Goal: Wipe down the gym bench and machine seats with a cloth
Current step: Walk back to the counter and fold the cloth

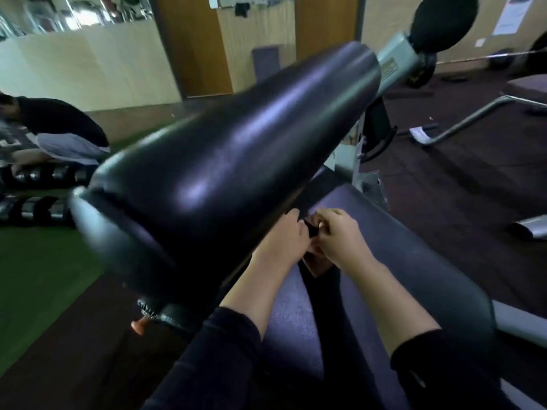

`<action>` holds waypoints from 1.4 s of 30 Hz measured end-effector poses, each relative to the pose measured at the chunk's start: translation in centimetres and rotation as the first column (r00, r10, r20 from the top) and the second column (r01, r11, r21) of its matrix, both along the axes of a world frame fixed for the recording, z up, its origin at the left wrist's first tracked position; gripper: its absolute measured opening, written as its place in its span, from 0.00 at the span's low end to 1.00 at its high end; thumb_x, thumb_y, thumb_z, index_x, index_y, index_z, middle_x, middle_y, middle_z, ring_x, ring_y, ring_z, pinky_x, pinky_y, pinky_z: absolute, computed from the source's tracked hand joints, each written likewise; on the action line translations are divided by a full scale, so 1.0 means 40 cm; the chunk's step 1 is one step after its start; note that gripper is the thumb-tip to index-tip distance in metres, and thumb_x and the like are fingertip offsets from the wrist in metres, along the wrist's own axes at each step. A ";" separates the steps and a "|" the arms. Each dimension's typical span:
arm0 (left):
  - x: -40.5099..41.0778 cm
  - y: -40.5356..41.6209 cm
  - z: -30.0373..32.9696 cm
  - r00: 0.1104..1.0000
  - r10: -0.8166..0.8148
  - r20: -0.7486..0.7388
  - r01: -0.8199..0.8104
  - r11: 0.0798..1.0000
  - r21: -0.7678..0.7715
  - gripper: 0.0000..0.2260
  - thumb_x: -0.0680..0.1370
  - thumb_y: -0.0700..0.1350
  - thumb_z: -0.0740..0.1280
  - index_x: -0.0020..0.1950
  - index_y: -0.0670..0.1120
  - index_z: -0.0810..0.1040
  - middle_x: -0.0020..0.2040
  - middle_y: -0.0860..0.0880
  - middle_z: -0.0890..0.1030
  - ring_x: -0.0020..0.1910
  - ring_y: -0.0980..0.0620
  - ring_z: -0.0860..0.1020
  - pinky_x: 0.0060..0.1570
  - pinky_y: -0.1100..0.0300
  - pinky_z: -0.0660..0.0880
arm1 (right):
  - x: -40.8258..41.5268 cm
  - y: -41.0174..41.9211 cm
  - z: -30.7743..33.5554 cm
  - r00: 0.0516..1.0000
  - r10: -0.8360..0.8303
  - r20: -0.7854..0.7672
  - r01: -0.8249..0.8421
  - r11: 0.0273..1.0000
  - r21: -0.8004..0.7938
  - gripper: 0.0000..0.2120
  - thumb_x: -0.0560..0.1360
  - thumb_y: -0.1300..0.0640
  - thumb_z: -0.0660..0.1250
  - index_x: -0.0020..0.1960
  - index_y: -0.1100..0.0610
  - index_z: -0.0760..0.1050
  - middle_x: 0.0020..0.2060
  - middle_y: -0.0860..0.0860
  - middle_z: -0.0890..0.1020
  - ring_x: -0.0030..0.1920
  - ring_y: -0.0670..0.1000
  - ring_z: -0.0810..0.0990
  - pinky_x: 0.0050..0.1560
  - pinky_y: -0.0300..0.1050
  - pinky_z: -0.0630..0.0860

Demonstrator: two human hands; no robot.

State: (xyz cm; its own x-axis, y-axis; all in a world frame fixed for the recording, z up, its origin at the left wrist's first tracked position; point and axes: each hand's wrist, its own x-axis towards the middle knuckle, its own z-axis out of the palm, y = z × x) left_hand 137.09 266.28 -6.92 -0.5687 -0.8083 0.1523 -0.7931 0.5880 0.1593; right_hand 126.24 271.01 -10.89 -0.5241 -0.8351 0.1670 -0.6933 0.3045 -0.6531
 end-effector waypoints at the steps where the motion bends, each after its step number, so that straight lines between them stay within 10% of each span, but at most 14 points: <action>1: -0.010 0.007 0.016 1.000 0.010 -0.028 -0.008 0.998 0.063 0.14 0.83 0.48 0.55 0.63 0.47 0.74 0.64 0.47 0.75 0.63 0.47 0.71 0.48 0.58 0.60 | -0.011 0.005 0.010 0.999 -0.018 0.028 0.017 1.000 0.020 0.06 0.69 0.65 0.62 0.38 0.56 0.73 0.44 0.58 0.78 0.47 0.60 0.74 0.39 0.42 0.62; 4: -0.033 0.040 0.052 0.999 -0.013 -0.031 0.021 0.962 0.272 0.15 0.84 0.45 0.54 0.67 0.43 0.71 0.65 0.44 0.74 0.63 0.45 0.71 0.44 0.63 0.59 | -0.025 0.042 0.053 0.997 -0.052 0.058 0.046 0.994 0.098 0.15 0.69 0.64 0.58 0.29 0.51 0.58 0.36 0.59 0.75 0.39 0.57 0.69 0.34 0.42 0.54; 12: -0.013 0.197 0.105 0.976 -0.100 0.196 0.032 0.946 0.323 0.15 0.81 0.51 0.53 0.62 0.52 0.74 0.62 0.49 0.77 0.62 0.45 0.73 0.57 0.50 0.67 | -0.016 0.234 0.201 0.994 -0.051 0.095 0.020 0.951 0.308 0.10 0.74 0.66 0.60 0.35 0.59 0.71 0.35 0.54 0.76 0.44 0.60 0.72 0.42 0.48 0.63; 17: 0.029 0.294 0.232 0.964 -0.159 0.212 0.078 0.936 0.345 0.18 0.81 0.51 0.54 0.70 0.53 0.70 0.66 0.49 0.75 0.65 0.47 0.71 0.63 0.50 0.64 | 0.028 0.346 0.318 0.992 -0.083 0.094 0.037 0.911 0.411 0.17 0.76 0.63 0.58 0.64 0.61 0.72 0.63 0.59 0.72 0.61 0.62 0.73 0.63 0.53 0.68; 29: 0.166 0.459 0.562 0.941 -0.175 0.290 0.060 0.929 0.366 0.19 0.82 0.50 0.53 0.73 0.51 0.66 0.67 0.51 0.74 0.65 0.49 0.71 0.61 0.51 0.65 | 0.203 0.529 0.665 0.998 -0.013 0.056 -0.018 0.851 0.525 0.26 0.76 0.57 0.65 0.72 0.56 0.63 0.70 0.55 0.64 0.68 0.59 0.67 0.72 0.57 0.52; 35: 0.232 0.499 0.606 0.961 -0.073 0.267 -0.030 0.933 0.360 0.18 0.82 0.49 0.53 0.69 0.49 0.70 0.64 0.51 0.76 0.64 0.49 0.72 0.60 0.52 0.64 | 0.277 0.551 0.706 0.985 0.168 -0.022 -0.137 0.867 0.479 0.27 0.71 0.57 0.70 0.68 0.61 0.68 0.65 0.57 0.71 0.64 0.59 0.71 0.66 0.53 0.63; 39: 0.306 0.509 0.590 0.962 0.011 0.273 -0.113 0.926 0.361 0.16 0.82 0.49 0.53 0.68 0.51 0.70 0.65 0.52 0.75 0.65 0.50 0.71 0.61 0.52 0.65 | 0.316 0.550 0.666 0.957 0.281 -0.078 -0.235 0.902 0.362 0.28 0.50 0.62 0.81 0.49 0.63 0.80 0.44 0.58 0.82 0.42 0.59 0.82 0.40 0.51 0.80; 42: 0.377 0.518 0.582 0.958 0.081 0.276 -0.182 0.914 0.362 0.16 0.82 0.50 0.53 0.67 0.51 0.71 0.65 0.52 0.75 0.66 0.50 0.70 0.62 0.51 0.66 | 0.366 0.540 0.655 0.939 0.345 -0.004 -0.314 0.858 0.406 0.25 0.66 0.57 0.74 0.61 0.59 0.73 0.58 0.54 0.76 0.56 0.55 0.76 0.56 0.46 0.74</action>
